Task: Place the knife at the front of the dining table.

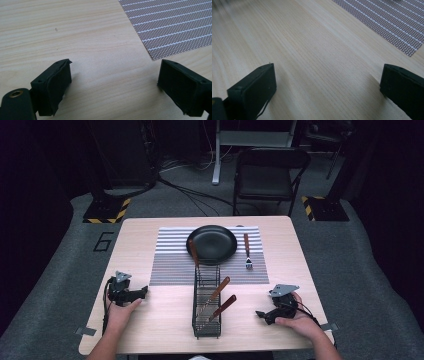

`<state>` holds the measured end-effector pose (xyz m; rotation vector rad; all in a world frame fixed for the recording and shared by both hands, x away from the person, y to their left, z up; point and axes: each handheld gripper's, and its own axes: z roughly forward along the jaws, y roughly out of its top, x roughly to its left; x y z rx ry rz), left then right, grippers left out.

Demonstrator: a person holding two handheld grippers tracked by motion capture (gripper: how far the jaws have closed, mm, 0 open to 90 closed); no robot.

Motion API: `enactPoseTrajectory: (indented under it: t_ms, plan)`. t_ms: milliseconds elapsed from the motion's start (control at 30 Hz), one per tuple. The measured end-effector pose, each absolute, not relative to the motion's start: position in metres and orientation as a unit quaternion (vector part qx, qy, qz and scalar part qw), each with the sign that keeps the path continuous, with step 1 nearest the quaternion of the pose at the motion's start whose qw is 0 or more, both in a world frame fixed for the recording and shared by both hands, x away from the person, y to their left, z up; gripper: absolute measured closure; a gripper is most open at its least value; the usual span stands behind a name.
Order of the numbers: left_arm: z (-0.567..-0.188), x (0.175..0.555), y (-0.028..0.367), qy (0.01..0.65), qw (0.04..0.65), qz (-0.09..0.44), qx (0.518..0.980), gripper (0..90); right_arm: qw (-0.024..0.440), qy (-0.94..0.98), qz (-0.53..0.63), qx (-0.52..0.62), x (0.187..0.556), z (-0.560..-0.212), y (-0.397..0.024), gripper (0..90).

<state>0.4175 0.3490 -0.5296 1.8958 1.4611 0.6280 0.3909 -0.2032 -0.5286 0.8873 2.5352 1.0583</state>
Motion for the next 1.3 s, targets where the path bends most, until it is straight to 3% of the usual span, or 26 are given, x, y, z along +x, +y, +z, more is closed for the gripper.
enactPoseTrajectory:
  t_ms: [500, 967, 1300]
  plan:
    - [-0.529, 0.415, 0.341, 0.549, 0.332, 0.244, 0.727, 16.5, 0.128, 0.872, 0.363, 0.302, 0.392, -0.529, -0.203, 0.0]
    - [-0.521, 0.413, 0.342, 0.557, 0.321, 0.226, 0.732, 35.6, 0.129, 0.872, 0.364, 0.301, 0.392, -0.529, -0.203, 0.0]
    - [-0.508, 0.407, 0.331, 0.556, 0.336, 0.203, 0.733, 44.2, 0.128, 0.872, 0.364, 0.301, 0.392, -0.529, -0.203, 0.0]
